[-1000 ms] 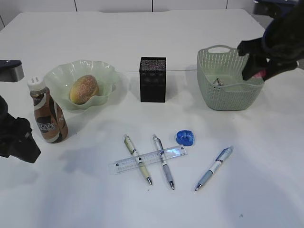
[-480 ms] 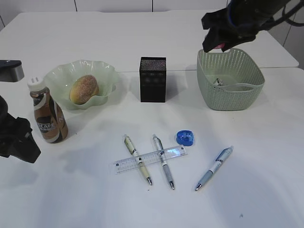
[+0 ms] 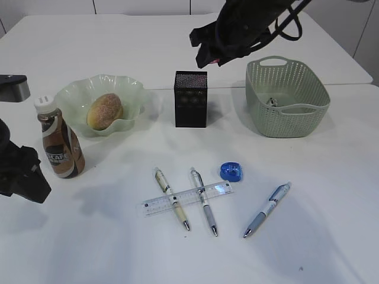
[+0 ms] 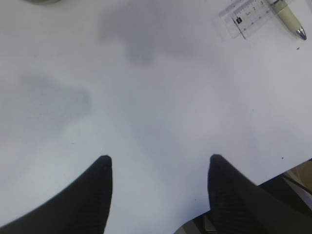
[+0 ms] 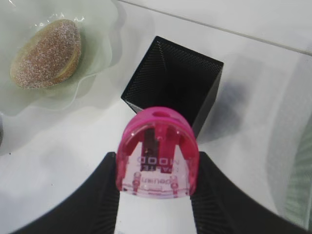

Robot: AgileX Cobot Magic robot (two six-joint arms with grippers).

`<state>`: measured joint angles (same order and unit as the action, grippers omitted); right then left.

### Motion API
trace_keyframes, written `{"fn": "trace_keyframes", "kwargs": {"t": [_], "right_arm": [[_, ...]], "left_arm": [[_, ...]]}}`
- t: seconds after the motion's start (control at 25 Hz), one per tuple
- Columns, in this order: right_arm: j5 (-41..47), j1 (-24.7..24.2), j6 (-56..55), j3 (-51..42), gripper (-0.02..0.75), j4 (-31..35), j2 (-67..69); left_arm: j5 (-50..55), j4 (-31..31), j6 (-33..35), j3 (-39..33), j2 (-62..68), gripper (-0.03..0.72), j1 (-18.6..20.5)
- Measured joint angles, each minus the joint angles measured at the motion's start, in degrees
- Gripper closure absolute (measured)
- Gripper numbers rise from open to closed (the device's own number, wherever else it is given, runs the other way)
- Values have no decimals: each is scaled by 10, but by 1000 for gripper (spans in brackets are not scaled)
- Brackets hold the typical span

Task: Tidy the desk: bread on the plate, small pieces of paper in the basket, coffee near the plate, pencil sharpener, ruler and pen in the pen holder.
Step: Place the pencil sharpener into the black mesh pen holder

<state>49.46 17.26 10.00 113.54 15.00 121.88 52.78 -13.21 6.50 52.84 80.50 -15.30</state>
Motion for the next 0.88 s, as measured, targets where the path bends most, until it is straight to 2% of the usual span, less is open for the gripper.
{"fn": "trace_keyframes", "kwargs": {"t": [0.48,0.52,0.88], "right_arm": [[-58,3,0,37,417,1,52],[-82,4,7,37,417,1,58],[-105,11,24,61,417,6,93]], "left_arm": [[0,0,0,0,0,284,0],[0,0,0,0,0,285,0],[-1,0,0,0,0,286,0]]}}
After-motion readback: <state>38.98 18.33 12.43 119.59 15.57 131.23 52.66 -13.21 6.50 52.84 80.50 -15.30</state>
